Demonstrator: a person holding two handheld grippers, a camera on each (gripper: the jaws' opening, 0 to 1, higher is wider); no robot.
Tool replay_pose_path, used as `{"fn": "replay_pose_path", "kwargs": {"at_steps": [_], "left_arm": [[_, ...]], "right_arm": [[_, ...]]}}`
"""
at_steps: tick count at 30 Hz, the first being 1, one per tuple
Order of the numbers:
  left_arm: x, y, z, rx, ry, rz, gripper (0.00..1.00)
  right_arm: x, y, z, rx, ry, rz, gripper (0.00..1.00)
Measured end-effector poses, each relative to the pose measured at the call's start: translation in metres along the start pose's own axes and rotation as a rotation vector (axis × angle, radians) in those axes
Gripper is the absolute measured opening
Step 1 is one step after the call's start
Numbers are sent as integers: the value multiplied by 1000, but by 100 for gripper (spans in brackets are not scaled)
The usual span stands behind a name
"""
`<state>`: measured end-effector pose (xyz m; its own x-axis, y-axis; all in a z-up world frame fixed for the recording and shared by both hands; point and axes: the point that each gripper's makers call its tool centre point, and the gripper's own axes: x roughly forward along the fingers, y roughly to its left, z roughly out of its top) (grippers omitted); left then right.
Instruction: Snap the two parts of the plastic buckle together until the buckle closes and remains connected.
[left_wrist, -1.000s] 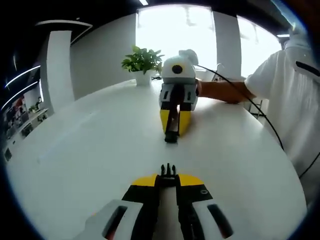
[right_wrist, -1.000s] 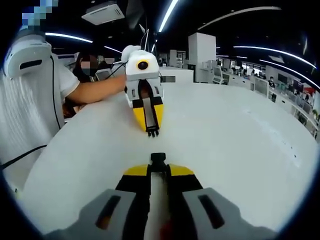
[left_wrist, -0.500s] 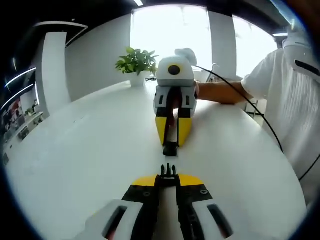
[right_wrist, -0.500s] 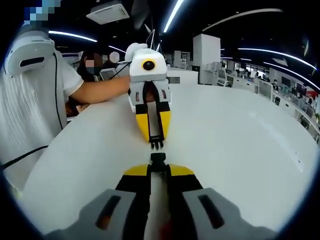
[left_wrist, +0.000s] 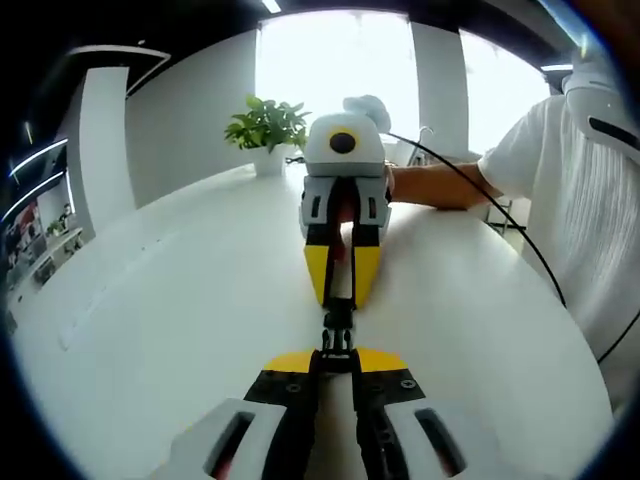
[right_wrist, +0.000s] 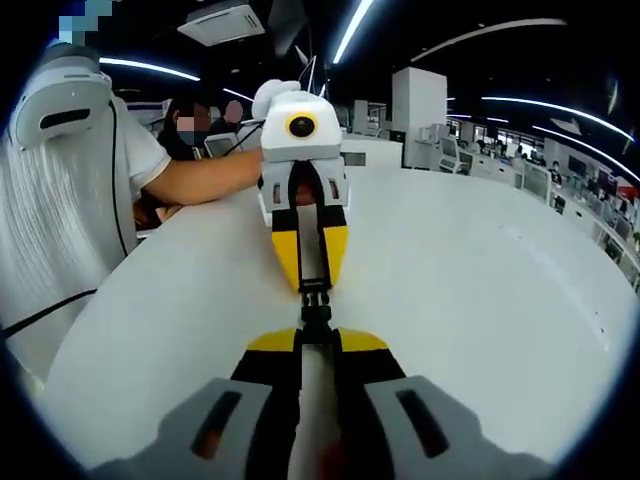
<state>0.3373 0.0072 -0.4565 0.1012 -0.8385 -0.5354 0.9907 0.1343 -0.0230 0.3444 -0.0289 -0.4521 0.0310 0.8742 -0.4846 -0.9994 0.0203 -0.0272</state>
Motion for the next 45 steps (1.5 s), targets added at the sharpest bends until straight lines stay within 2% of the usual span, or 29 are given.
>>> {"fn": "replay_pose_path", "kwargs": {"at_steps": [20,45], "left_arm": [[0,3,-2,8,3,-1,11],[9,-11,4,26,-1,-12,10]], "right_arm": [[4,2,1,-7,2,7,12],[7,3,1,-8,-4,20,11]]}}
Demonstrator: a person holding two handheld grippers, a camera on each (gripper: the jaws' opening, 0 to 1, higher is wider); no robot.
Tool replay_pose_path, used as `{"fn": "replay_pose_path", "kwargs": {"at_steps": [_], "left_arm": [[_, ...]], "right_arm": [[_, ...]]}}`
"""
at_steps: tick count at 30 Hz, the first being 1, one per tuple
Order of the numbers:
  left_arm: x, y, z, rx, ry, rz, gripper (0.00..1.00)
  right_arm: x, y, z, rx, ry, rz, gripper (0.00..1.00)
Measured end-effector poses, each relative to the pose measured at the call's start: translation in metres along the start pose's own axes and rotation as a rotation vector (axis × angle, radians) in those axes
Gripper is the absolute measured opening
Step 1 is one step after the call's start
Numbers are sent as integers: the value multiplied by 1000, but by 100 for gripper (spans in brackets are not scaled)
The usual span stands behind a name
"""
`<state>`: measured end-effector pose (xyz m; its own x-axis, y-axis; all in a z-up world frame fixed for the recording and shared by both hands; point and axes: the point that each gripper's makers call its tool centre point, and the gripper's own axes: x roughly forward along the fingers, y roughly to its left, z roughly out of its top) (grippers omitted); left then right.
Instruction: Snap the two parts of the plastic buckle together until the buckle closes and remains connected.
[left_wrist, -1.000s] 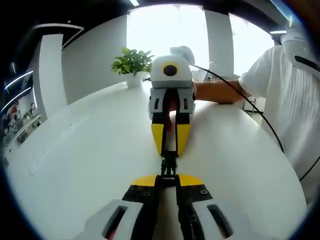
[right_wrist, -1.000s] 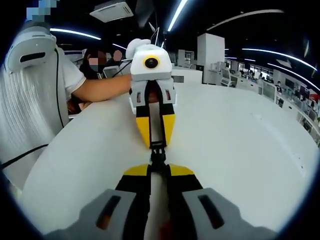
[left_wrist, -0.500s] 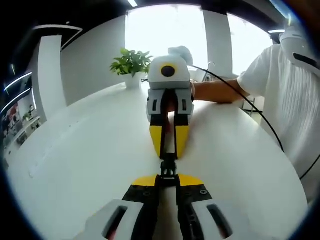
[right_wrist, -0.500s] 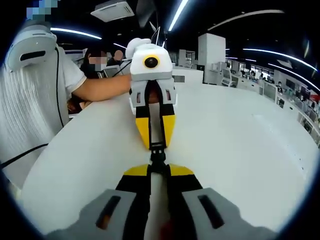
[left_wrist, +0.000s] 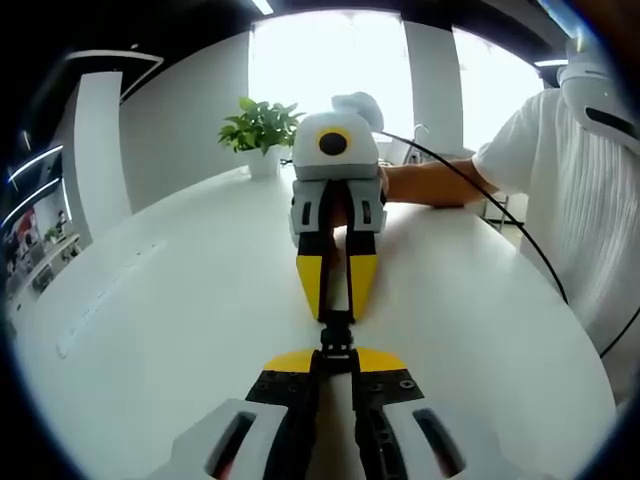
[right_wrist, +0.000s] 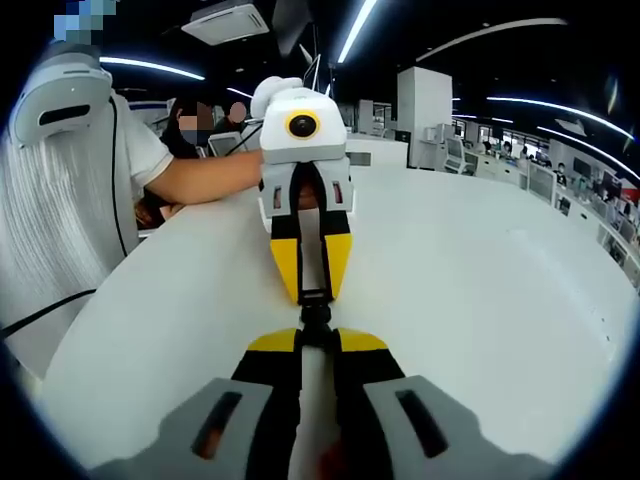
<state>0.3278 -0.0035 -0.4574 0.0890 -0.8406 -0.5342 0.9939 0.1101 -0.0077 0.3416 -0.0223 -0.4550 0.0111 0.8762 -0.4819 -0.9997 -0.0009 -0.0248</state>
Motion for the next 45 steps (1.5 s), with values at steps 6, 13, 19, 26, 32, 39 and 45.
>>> {"fn": "replay_pose_path", "kwargs": {"at_steps": [6,13,19,26,32,39,45], "left_arm": [[-2,5,-2,-1,-2,-2,9],[-4,11,-5,1,-8,-7,9],[-5,14,-5,6,-9,-5,9],[-4,13,-4,15,-9,-7,8],[-3,10,-3,28,-10,-26,8],[-2,6,-2,28,-22,-41,8],[2,10,-2,38,-26,-25,8]], "right_arm": [[0,-1,0,5,-2,0,11],[1,0,1,8,-6,3,10],[2,-1,2,8,-9,2,10],[3,-2,2,5,-9,7,10],[4,-4,3,4,-8,35,9],[7,-6,4,0,-10,54,9],[3,0,9,-7,-17,46,9]]}}
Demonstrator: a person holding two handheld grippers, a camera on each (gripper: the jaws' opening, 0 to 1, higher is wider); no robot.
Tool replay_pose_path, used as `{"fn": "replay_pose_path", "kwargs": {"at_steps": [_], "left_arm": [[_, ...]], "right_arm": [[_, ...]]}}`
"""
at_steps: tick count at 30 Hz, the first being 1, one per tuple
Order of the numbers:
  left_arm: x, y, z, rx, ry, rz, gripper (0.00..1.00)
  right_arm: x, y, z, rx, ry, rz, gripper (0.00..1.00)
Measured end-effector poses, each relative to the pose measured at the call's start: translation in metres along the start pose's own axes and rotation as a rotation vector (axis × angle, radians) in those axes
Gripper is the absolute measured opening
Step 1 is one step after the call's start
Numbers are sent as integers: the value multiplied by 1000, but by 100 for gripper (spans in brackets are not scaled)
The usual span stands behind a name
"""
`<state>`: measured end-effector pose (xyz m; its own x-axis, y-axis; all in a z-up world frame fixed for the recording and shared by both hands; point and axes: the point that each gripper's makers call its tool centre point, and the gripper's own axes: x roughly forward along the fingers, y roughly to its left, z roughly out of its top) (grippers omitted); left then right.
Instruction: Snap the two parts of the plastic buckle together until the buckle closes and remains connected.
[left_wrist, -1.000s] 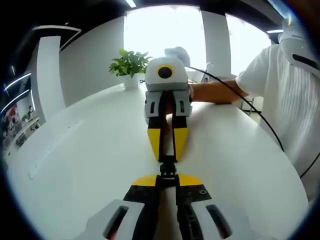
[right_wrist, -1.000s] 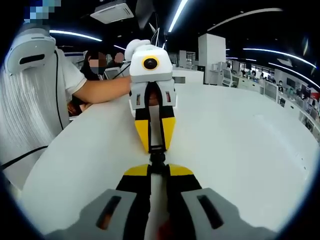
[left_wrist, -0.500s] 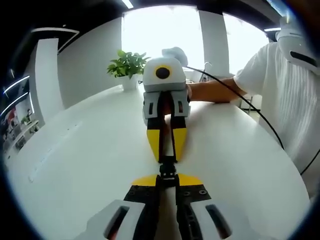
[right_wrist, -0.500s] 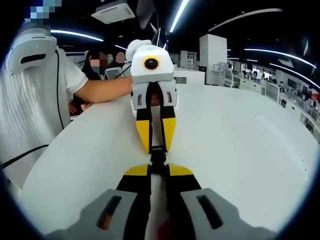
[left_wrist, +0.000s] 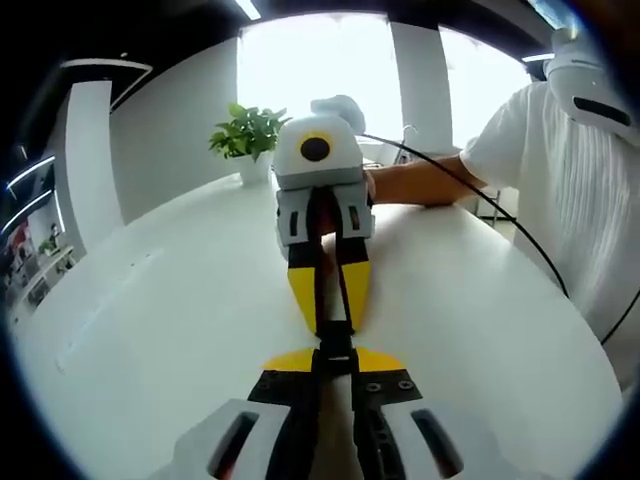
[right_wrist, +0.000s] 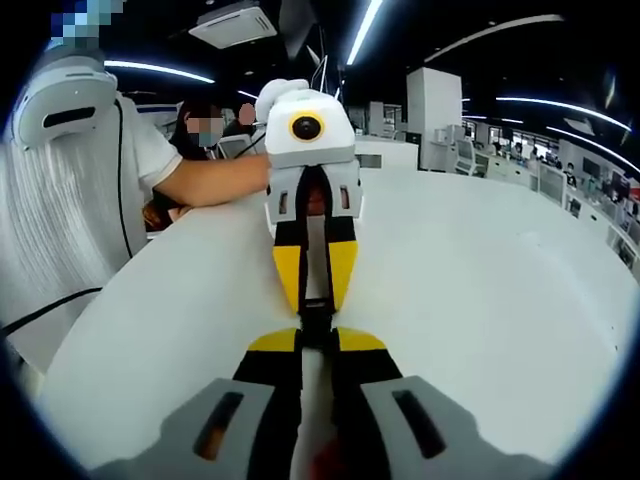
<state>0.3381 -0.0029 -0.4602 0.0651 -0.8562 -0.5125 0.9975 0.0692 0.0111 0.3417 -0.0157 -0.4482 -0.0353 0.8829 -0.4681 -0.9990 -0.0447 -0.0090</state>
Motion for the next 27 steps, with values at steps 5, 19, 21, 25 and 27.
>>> {"fn": "replay_pose_path", "kwargs": {"at_steps": [5,19,21,25,27], "left_arm": [[1,0,0,-4,-3,-2,9],[-3,-5,-1,-2,-1,14,10],[-3,-5,-1,-7,-4,13,11],[-4,-6,-1,-12,-4,16,11],[-4,-6,-1,-12,-3,18,11]], "right_arm": [[0,-1,0,-3,3,-2,9],[6,-4,-2,-7,7,-22,11],[6,-4,-3,-6,7,-23,11],[8,-5,-3,-6,8,-24,11],[8,-5,-3,-5,8,-24,11]]}}
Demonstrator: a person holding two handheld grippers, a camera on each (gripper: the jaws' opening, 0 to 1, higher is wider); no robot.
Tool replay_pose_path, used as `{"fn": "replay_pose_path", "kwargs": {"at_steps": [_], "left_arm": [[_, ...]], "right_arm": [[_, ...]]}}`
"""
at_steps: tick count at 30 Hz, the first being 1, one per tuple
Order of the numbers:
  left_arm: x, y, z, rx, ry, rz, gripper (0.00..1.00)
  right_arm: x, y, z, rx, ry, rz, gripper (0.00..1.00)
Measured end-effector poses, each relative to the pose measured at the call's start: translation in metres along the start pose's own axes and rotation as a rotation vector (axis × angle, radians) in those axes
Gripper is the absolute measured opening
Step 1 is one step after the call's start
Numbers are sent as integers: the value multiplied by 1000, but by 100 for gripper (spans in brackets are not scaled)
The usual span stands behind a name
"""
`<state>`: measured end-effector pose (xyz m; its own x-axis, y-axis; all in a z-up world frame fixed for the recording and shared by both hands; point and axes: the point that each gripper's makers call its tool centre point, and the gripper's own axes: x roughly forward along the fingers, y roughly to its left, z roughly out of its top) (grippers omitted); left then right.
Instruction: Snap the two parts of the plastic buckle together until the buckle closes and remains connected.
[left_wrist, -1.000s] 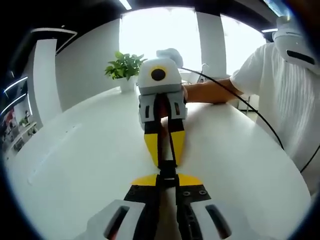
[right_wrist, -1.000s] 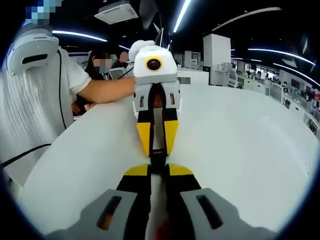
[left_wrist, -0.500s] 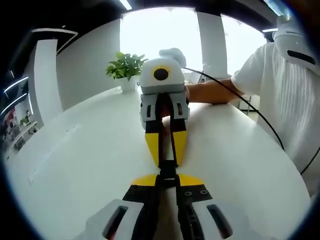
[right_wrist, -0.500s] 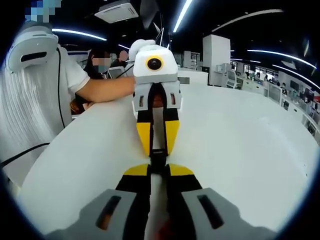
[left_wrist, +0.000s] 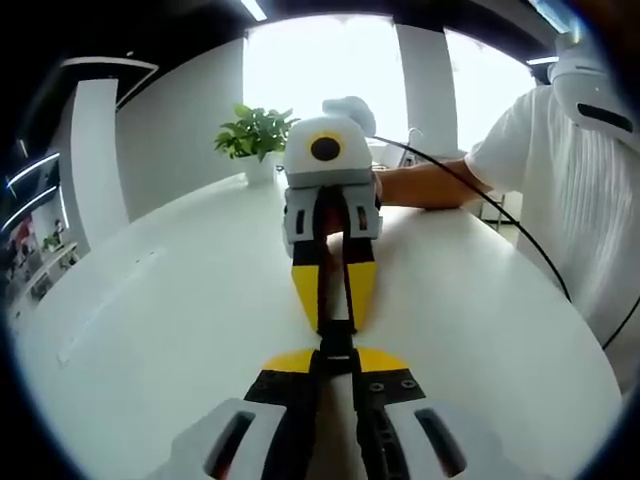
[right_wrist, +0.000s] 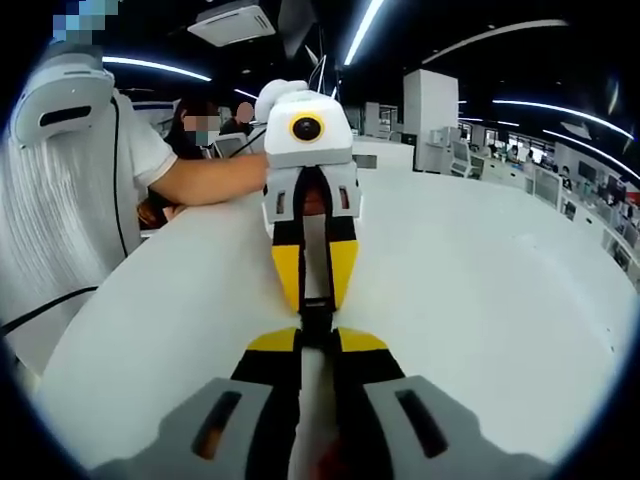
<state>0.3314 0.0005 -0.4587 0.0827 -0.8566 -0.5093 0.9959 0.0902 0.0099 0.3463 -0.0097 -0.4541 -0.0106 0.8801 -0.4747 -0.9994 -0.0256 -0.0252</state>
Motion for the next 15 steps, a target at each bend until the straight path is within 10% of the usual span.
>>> {"fn": "replay_pose_path", "kwargs": {"at_steps": [15], "left_arm": [[-6,14,-5,-10,-4,6,11]], "right_arm": [[0,0,0,-7,9,-27,11]]}}
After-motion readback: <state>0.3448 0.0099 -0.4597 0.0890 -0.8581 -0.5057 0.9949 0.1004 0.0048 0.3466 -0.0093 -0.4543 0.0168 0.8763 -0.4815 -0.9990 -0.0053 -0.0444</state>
